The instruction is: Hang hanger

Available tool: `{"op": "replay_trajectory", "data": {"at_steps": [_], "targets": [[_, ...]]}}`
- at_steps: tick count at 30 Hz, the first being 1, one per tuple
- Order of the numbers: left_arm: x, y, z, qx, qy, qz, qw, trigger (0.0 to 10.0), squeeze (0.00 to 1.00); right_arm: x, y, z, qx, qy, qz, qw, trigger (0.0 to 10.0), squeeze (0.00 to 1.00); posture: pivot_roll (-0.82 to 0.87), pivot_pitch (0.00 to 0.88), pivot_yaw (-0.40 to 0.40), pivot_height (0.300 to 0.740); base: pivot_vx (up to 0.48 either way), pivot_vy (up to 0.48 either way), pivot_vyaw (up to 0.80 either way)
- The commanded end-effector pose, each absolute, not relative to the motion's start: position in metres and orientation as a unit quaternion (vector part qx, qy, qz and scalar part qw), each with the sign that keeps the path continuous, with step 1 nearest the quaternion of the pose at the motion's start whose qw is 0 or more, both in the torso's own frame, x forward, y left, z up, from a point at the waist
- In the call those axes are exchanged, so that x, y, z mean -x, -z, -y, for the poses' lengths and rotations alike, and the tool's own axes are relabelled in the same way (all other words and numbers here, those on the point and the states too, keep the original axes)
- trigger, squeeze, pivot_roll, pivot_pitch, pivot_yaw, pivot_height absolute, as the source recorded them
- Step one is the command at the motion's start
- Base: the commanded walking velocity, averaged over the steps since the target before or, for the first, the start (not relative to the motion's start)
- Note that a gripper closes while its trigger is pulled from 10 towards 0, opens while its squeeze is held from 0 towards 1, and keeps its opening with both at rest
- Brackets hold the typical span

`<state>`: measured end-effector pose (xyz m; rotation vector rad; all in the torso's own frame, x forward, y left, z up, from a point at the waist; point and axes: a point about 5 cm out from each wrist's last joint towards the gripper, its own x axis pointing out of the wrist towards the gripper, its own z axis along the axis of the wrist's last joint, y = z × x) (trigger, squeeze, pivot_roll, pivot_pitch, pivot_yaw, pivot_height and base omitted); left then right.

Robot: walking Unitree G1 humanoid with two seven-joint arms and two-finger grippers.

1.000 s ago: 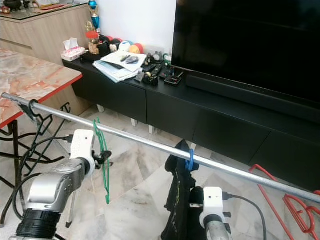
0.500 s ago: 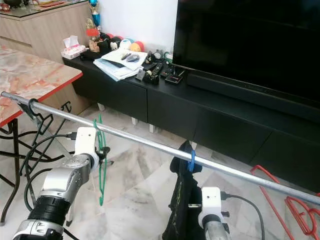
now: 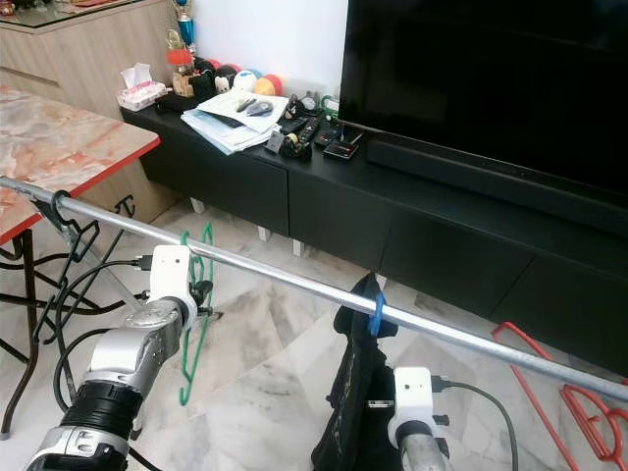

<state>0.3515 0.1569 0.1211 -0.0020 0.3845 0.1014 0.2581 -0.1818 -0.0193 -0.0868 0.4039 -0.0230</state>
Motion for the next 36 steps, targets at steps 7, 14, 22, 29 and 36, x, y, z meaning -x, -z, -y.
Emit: {"op": "replay_trajectory", "data": {"at_steps": [7, 14, 22, 29, 36], "targets": [[-0.353, -0.122, -0.155, 0.000, -0.046, -0.186, 0.981, 0.0, 0.00, -0.260, 0.017, 0.182, 0.042, 0.013, -0.190, 0.981, 10.0, 0.00, 0.02, 0.073, 0.000, 0.740, 0.000, 0.000, 0.00], [-0.353, -0.121, -0.156, -0.002, -0.046, -0.185, 0.982, 0.0, 0.00, -0.260, 0.017, 0.181, 0.042, 0.013, -0.192, 0.980, 10.0, 0.00, 0.02, 0.072, 0.000, 0.740, 0.000, 0.000, 0.00], [-0.352, -0.121, -0.158, -0.006, -0.042, -0.183, 0.982, 0.0, 0.00, -0.260, 0.017, 0.181, 0.043, 0.012, -0.193, 0.980, 10.0, 0.00, 0.02, 0.070, -0.001, 0.740, 0.000, 0.000, 0.00], [-0.343, -0.126, -0.156, -0.046, 0.021, -0.137, 0.989, 0.0, 0.00, -0.260, 0.017, 0.182, 0.043, 0.014, -0.192, 0.980, 10.0, 0.00, 0.01, 0.066, 0.002, 0.740, 0.000, 0.000, 0.00], [-0.320, -0.126, -0.167, -0.077, 0.084, -0.082, 0.990, 0.0, 0.00, -0.259, 0.017, 0.183, 0.043, 0.016, -0.192, 0.980, 10.0, 0.00, 0.02, 0.059, 0.001, 0.740, 0.000, 0.000, 0.00]]}}
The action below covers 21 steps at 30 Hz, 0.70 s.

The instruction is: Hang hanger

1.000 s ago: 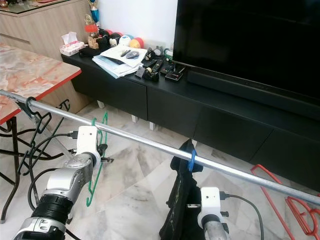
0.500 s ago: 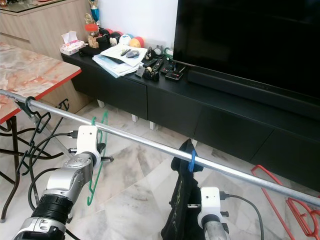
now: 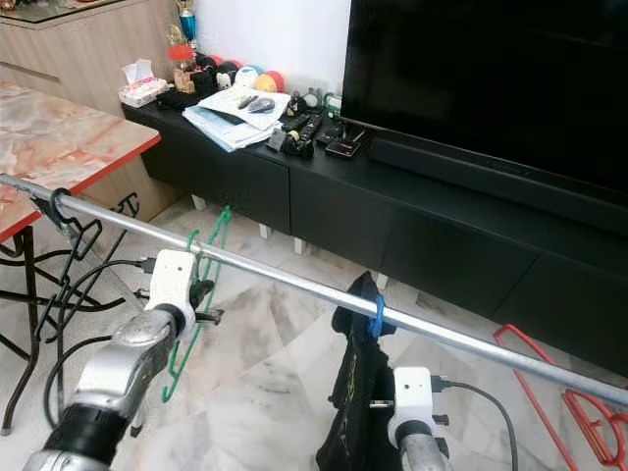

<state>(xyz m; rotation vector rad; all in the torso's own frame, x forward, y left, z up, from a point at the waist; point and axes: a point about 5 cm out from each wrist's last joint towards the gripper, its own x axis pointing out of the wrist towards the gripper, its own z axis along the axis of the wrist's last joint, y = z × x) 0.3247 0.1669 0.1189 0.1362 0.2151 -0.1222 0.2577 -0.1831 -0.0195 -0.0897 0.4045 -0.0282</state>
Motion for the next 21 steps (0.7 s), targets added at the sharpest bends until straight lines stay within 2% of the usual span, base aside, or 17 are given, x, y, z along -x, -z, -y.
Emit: {"op": "replay_trajectory", "data": {"at_steps": [1, 6, 7, 8, 9, 15, 21], "targets": [[-0.318, -0.126, -0.167, -0.078, 0.091, -0.078, 0.990, 0.0, 0.00, -0.259, 0.017, 0.183, 0.043, 0.016, -0.192, 0.980, 10.0, 0.00, 0.02, 0.058, 0.001, 0.740, 0.000, 0.000, 0.00], [-0.303, -0.123, -0.174, -0.096, 0.119, -0.065, 0.986, 0.4, 0.00, -0.259, 0.017, 0.184, 0.044, 0.015, -0.192, 0.980, 10.0, 0.00, 0.02, 0.055, 0.000, 0.740, 0.000, 0.000, 0.00], [-0.296, -0.120, -0.176, -0.107, 0.135, -0.061, 0.983, 2.9, 0.00, -0.259, 0.017, 0.184, 0.044, 0.015, -0.192, 0.980, 10.0, 0.00, 0.02, 0.055, -0.002, 0.740, 0.000, 0.000, 0.00], [-0.292, -0.118, -0.177, -0.114, 0.144, -0.061, 0.981, 3.5, 0.00, -0.259, 0.017, 0.184, 0.045, 0.014, -0.192, 0.980, 10.0, 0.00, 0.02, 0.054, -0.001, 0.740, 0.000, 0.000, 0.00], [-0.282, -0.110, -0.181, -0.124, 0.158, -0.071, 0.977, 10.0, 0.00, -0.260, 0.017, 0.185, 0.045, 0.014, -0.192, 0.980, 10.0, 0.00, 0.02, 0.055, -0.003, 0.740, 0.000, 0.000, 0.00], [-0.259, -0.085, -0.190, -0.146, 0.186, -0.113, 0.965, 10.0, 0.00, -0.260, 0.017, 0.186, 0.047, 0.014, -0.192, 0.980, 10.0, 0.00, 0.02, 0.057, -0.008, 0.740, 0.000, 0.000, 0.00], [-0.245, -0.029, -0.212, -0.127, 0.109, -0.206, 0.964, 10.0, 0.00, -0.260, 0.016, 0.186, 0.047, 0.013, -0.193, 0.980, 10.0, 0.00, 0.02, 0.058, -0.013, 0.740, 0.000, 0.000, 0.00]]}}
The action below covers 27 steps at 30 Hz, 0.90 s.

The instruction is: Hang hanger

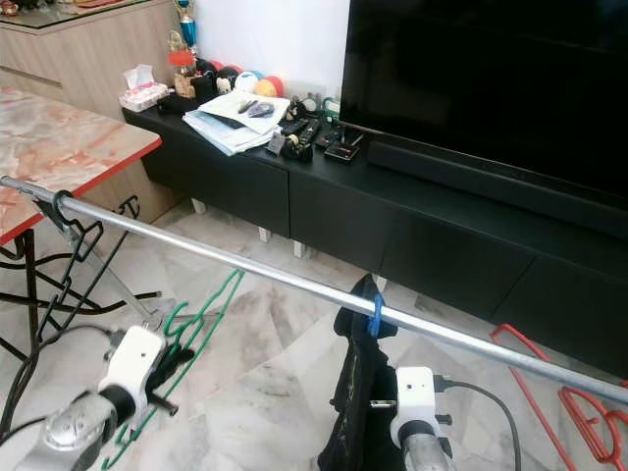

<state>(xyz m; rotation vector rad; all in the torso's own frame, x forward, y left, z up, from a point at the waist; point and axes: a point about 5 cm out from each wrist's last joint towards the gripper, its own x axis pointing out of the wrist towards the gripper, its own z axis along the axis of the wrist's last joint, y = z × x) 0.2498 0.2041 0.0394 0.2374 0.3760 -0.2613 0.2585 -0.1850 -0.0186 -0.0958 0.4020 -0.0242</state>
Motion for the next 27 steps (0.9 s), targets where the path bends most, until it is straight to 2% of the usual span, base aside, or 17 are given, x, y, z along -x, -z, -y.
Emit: {"op": "replay_trajectory", "data": {"at_steps": [1, 5, 11, 17, 21, 27], "targets": [[-0.243, -0.019, -0.216, -0.129, 0.089, -0.226, 0.962, 10.0, 0.00, -0.261, 0.016, 0.186, 0.048, 0.013, -0.193, 0.980, 10.0, 0.00, 0.02, 0.059, -0.013, 0.740, 0.000, 0.000, 0.00], [-0.219, 0.028, -0.231, -0.093, 0.004, -0.324, 0.941, 10.0, 0.00, -0.261, 0.016, 0.187, 0.049, 0.016, -0.194, 0.980, 10.0, 0.00, 0.01, 0.061, -0.012, 0.740, 0.000, 0.000, 0.00], [-0.180, 0.068, -0.228, -0.092, -0.014, -0.421, 0.902, 10.0, 0.00, -0.259, 0.017, 0.190, 0.049, 0.026, -0.197, 0.979, 10.0, 0.00, 0.00, 0.067, -0.005, 0.740, 0.000, 0.000, 0.00], [-0.167, 0.078, -0.223, -0.087, -0.014, -0.443, 0.892, 10.0, 0.00, -0.255, 0.022, 0.195, 0.050, 0.051, -0.216, 0.974, 10.0, 0.00, 0.00, 0.070, -0.005, 0.740, 0.000, 0.281, 0.00], [-0.166, 0.081, -0.224, -0.087, -0.018, -0.446, 0.890, 10.0, 0.00, -0.249, 0.030, 0.204, 0.032, 0.106, -0.256, 0.960, 10.0, 0.00, 0.00, 0.070, -0.003, 0.740, 0.000, 0.351, 0.00], [-0.161, 0.083, -0.229, -0.086, -0.022, -0.454, 0.887, 10.0, 0.00, -0.249, 0.029, 0.203, 0.017, 0.110, -0.253, 0.961, 10.0, 0.00, 0.00, 0.068, 0.000, 0.740, 0.000, 0.349, -0.69]]}}
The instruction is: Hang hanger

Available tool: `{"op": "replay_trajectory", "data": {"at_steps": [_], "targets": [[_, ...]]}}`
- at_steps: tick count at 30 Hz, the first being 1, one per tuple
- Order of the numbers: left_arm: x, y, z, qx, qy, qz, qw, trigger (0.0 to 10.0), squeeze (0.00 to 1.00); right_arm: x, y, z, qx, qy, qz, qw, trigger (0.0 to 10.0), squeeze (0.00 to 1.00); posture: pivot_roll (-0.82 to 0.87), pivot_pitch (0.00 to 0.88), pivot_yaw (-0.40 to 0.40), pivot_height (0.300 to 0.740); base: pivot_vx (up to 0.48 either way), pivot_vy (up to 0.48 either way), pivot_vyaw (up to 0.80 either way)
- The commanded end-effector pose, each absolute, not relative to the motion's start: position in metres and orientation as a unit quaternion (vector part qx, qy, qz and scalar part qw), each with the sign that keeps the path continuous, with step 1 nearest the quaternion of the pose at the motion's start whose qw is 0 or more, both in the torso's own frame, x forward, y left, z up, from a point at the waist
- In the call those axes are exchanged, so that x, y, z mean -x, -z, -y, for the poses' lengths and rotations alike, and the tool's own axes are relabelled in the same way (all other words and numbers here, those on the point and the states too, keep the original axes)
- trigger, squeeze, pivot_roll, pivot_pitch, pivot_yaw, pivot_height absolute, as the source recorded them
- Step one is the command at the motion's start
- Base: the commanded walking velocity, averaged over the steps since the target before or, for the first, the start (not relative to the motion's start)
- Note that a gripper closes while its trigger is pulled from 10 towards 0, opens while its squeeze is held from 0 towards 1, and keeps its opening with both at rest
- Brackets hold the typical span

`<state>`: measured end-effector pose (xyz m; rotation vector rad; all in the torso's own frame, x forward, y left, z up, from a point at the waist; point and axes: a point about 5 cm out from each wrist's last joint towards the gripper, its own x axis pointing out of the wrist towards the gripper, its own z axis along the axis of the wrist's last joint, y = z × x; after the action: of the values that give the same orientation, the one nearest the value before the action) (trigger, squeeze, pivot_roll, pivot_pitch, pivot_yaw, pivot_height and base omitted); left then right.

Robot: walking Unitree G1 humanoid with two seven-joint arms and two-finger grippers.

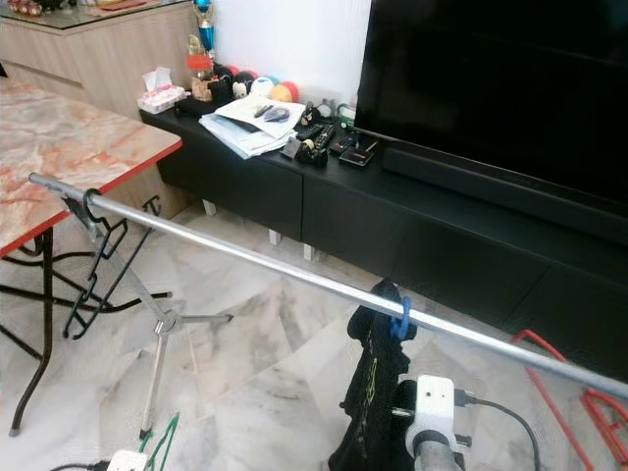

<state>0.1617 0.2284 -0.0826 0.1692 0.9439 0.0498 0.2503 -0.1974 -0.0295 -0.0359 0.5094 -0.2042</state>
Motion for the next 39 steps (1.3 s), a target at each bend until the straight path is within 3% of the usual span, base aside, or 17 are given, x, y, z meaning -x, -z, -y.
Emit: {"op": "replay_trajectory", "data": {"at_steps": [1, 8, 22, 39], "targets": [[-0.161, 0.083, -0.229, -0.086, -0.022, -0.454, 0.887, 10.0, 0.00, -0.249, 0.029, 0.203, 0.017, 0.110, -0.253, 0.961, 10.0, 0.00, 0.00, 0.068, 0.000, 0.740, 0.000, 0.349, -0.80], [-0.156, 0.086, -0.227, -0.082, -0.022, -0.460, 0.884, 10.0, 0.00, -0.252, 0.028, 0.202, 0.013, 0.112, -0.252, 0.961, 10.0, 0.00, 0.00, 0.060, 0.001, 0.740, 0.000, 0.329, -0.80], [-0.154, 0.086, -0.232, -0.093, -0.022, -0.465, 0.880, 10.0, 0.00, -0.253, 0.026, 0.201, 0.004, 0.121, -0.244, 0.962, 10.0, 0.00, -0.01, 0.053, 0.027, 0.740, 0.000, 0.000, -0.72], [-0.149, 0.090, -0.225, -0.083, -0.014, -0.470, 0.878, 10.0, 0.00, -0.254, 0.024, 0.204, 0.004, 0.126, -0.234, 0.964, 10.0, 0.00, -0.01, 0.047, 0.019, 0.740, 0.000, 0.000, 0.00]]}}
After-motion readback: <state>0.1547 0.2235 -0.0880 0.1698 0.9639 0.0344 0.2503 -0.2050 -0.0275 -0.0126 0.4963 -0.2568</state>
